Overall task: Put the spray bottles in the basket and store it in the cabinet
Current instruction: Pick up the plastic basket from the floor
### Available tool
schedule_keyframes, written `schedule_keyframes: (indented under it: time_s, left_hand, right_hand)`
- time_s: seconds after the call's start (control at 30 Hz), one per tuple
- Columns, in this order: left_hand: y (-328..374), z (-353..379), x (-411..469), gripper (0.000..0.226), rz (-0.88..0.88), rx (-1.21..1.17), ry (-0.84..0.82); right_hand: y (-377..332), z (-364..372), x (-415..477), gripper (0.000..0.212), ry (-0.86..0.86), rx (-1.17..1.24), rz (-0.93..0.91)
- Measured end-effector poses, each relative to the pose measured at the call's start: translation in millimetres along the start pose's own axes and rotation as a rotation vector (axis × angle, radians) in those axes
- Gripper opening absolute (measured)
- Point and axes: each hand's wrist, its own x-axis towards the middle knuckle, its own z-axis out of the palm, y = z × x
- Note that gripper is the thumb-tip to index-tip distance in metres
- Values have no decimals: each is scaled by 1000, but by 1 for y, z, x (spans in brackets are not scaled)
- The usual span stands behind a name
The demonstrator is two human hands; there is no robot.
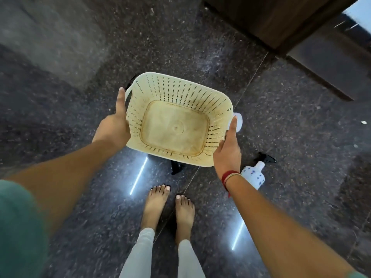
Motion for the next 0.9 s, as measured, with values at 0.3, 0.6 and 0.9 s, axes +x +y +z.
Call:
schedule_keyframes:
  time_s: [0.3, 0.6, 0.9]
  left_hand:
    - [-59, -4, -40, 86, -66, -11, 21]
    - [-107, 13, -48, 85, -48, -1, -9]
    - [-191, 25, -56, 82, -62, 67, -17]
  right_hand:
    - [-19, 31, -37, 89, -112, -8, -33]
    - [-13, 70, -68, 93, -131, 17, 99]
    - [-7, 144, -113, 81, -215, 44, 155]
